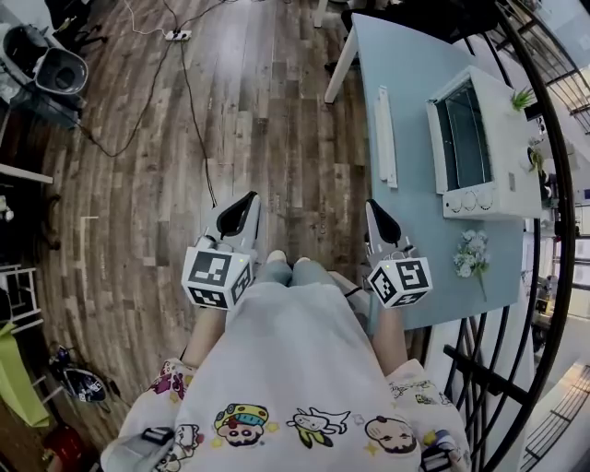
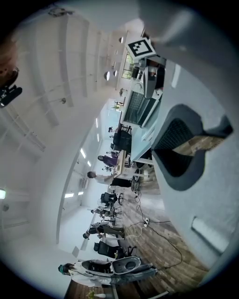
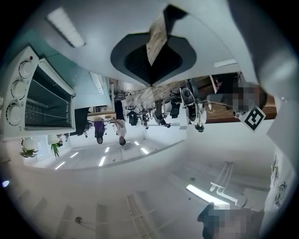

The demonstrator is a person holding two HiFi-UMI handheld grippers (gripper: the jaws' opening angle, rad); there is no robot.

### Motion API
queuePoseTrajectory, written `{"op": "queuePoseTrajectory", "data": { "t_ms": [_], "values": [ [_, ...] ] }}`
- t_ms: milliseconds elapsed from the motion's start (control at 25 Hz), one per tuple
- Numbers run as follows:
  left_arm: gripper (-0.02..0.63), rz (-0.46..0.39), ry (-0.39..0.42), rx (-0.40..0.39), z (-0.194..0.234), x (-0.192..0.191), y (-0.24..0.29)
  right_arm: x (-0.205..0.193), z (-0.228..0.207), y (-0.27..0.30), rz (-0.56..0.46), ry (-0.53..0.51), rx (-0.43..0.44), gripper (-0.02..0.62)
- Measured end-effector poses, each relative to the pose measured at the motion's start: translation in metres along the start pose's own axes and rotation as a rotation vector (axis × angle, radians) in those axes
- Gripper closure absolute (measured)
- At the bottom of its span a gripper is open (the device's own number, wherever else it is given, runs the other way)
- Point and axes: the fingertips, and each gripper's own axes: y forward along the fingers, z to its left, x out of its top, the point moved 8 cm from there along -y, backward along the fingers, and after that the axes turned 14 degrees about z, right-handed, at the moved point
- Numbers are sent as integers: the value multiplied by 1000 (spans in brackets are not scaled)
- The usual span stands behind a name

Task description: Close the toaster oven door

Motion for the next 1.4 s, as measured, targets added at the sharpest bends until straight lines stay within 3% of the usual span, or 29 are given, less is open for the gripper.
{"op": "queuePoseTrajectory", "data": {
  "t_ms": [320, 640, 1400],
  "values": [
    [605, 3, -26, 9, 23, -6, 1, -1, 18, 19, 5, -4, 11, 581],
    [575, 0, -47, 20, 42, 11, 32, 14, -3, 55, 18, -5, 25, 547],
    [534, -27, -33, 18, 80, 141, 162, 118, -107, 159, -10, 6, 62, 483]
  ]
}}
